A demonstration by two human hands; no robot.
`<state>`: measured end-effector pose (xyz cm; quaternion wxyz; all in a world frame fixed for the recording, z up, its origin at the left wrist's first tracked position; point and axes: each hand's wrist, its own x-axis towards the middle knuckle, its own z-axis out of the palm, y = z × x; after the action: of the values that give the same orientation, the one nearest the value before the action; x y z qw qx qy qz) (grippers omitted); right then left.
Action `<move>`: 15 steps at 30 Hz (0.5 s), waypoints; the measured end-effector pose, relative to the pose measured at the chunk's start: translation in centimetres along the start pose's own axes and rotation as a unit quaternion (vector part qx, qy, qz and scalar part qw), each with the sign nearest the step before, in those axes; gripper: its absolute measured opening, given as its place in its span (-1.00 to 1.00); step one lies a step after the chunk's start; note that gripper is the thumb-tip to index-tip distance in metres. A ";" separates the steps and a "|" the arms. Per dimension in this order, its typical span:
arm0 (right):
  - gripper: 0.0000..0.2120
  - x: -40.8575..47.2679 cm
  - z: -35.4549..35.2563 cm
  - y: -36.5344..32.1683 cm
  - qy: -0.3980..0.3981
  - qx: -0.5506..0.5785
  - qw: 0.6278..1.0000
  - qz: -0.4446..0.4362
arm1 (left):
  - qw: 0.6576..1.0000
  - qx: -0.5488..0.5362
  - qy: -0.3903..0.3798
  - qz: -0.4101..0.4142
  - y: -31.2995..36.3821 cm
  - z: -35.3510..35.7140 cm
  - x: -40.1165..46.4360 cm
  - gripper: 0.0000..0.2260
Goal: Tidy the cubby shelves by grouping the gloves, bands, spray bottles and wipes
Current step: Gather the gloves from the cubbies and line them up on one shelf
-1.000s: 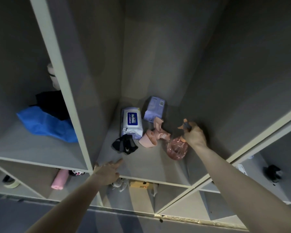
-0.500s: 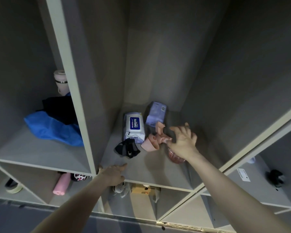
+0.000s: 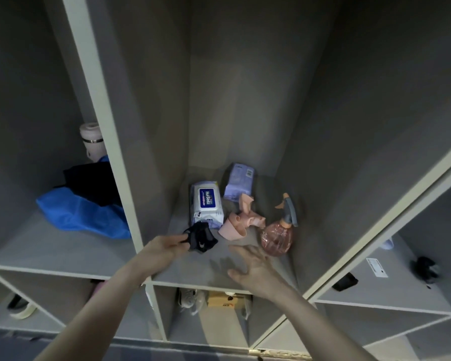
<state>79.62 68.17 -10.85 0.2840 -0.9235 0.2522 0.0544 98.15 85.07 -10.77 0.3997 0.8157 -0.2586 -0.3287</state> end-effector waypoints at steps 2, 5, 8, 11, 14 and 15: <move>-0.46 0.1 0.3 -0.4 -0.007 0.003 1.000 -0.003 | 0.998 -0.044 0.040 0.001 0.3 -0.2 -0.1 -0.67; -0.48 0.1 0.7 -1.0 -0.009 0.015 1.000 -0.011 | 0.996 -0.073 0.057 0.007 0.6 0.3 -0.4 -0.64; -0.48 -0.8 0.8 -1.1 -0.015 0.021 0.999 -0.027 | 0.993 -0.080 0.081 0.006 0.9 1.2 -0.7 -0.67; -0.47 -2.3 -0.3 -0.2 -0.014 0.021 0.999 -0.029 | 0.993 -0.083 0.085 0.006 2.2 2.6 -1.0 -0.69; -0.46 -3.9 -2.5 1.2 0.007 0.037 0.999 -0.012 | 0.992 -0.102 0.063 0.026 5.2 4.5 -1.6 -0.71; -0.47 -4.5 -3.4 1.6 0.022 0.054 0.998 -0.006 | 0.992 -0.113 0.050 0.041 6.5 5.2 -1.9 -0.73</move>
<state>74.81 67.12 -7.70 0.3284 -0.9091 0.2555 0.0186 92.03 80.30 -7.25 0.5147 0.7697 -0.2325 -0.2977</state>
